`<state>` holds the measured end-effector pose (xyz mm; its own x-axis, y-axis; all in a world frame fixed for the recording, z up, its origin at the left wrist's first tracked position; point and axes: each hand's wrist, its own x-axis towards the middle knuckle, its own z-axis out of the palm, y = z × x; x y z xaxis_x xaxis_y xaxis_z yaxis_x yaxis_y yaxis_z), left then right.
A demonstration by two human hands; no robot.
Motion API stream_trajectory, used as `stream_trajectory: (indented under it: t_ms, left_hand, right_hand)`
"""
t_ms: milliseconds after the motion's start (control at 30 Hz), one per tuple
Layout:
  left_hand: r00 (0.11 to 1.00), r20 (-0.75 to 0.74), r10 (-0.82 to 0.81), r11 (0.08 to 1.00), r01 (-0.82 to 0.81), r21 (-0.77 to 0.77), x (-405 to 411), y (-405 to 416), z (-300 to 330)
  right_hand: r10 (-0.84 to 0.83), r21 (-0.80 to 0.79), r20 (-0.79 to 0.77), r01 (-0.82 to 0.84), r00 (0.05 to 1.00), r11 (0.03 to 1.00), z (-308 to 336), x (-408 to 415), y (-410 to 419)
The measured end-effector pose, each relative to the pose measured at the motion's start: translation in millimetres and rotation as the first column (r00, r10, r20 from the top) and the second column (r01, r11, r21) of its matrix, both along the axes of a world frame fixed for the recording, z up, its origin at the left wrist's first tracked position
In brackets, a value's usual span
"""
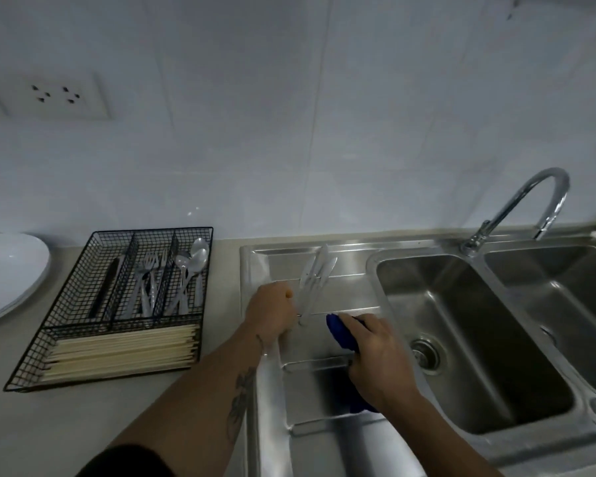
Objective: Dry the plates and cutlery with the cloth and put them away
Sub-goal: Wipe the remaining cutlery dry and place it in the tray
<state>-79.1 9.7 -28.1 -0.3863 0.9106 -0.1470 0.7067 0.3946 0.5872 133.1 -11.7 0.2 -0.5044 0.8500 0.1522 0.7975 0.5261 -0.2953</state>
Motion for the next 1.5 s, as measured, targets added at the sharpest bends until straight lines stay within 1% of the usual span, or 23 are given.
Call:
stream_trajectory:
  t_ms: [67, 200, 333, 433, 567, 633, 733, 933, 1000, 1067, 1167, 1233, 1300, 1333, 1400, 1433, 1500]
  left_hand:
    - [0.998, -0.024, 0.049, 0.998, -0.050, -0.043, 10, 8, -4]
    - [0.989, -0.114, 0.093, 0.991, -0.103, -0.088, 24, 17, -12]
    - [0.981, -0.168, 0.093, 0.986, -0.113, -0.119, 29, 21, -11]
    - [0.967, -0.241, 0.079, 0.984, -0.114, -0.136, 28, 18, -13]
    - [0.936, -0.346, 0.068, 0.971, -0.142, -0.194, 29, 15, -15]
    - [0.933, -0.346, 0.102, 0.963, -0.179, -0.199, 27, 13, -16]
    - [0.943, -0.297, 0.153, 0.960, -0.213, -0.183, 23, 9, -14]
    - [0.958, -0.237, 0.164, 0.972, -0.197, -0.124, 3, -10, -3]
    - [0.957, -0.266, 0.114, 0.979, -0.153, -0.132, -7, -22, 1]
    - [0.950, -0.305, 0.066, 0.989, -0.103, -0.106, -17, -35, 8]
    - [0.930, -0.368, 0.024, 0.999, -0.031, -0.013, -27, -58, 23]
    - [0.901, -0.433, -0.020, 0.996, 0.057, 0.071, -33, -75, 30]
    - [0.884, -0.459, -0.087, 0.967, 0.187, 0.176, -39, -91, 35]
    - [0.873, -0.473, -0.119, 0.942, 0.250, 0.223, -42, -99, 39]
    - [0.836, -0.529, -0.145, 0.891, 0.342, 0.297, -47, -114, 52]
    - [0.812, -0.566, -0.143, 0.869, 0.377, 0.321, -51, -121, 59]
    - [0.783, -0.605, -0.140, 0.856, 0.403, 0.323, -61, -136, 70]
  right_hand:
    - [0.022, -0.024, -0.023, -0.023, 0.999, 0.999, -5, 13, 11]
    - [0.071, -0.090, -0.091, -0.080, 0.993, 0.993, -11, 28, 32]
    - [0.115, -0.113, -0.133, -0.130, 0.984, 0.985, -14, 32, 47]
    - [0.138, -0.126, -0.138, -0.156, 0.981, 0.980, -12, 32, 53]
    - [0.164, -0.148, -0.156, -0.187, 0.974, 0.971, -12, 32, 55]
    - [0.157, -0.155, -0.155, -0.181, 0.975, 0.971, -14, 31, 53]
    - [0.127, -0.158, -0.168, -0.154, 0.978, 0.975, -18, 29, 49]
    - [0.099, -0.136, -0.141, -0.118, 0.985, 0.984, -15, 11, 30]
    - [0.103, -0.118, -0.135, -0.119, 0.985, 0.986, -11, 1, 22]
    - [0.103, -0.089, -0.115, -0.114, 0.988, 0.989, -4, -12, 13]
    - [0.065, 0.002, -0.139, -0.066, 0.988, 0.998, 11, -36, 0]
    - [0.043, 0.073, -0.160, -0.031, 0.986, 0.997, 22, -54, -8]
    - [0.078, 0.136, -0.146, -0.058, 0.986, 0.989, 32, -73, -18]
    - [0.127, 0.165, -0.118, -0.106, 0.985, 0.981, 35, -81, -23]
    - [0.223, 0.221, -0.007, -0.216, 0.975, 0.951, 38, -93, -32]
    - [0.234, 0.239, 0.038, -0.236, 0.971, 0.942, 38, -95, -34]
    - [0.178, 0.242, 0.050, -0.185, 0.983, 0.952, 39, -92, -35]
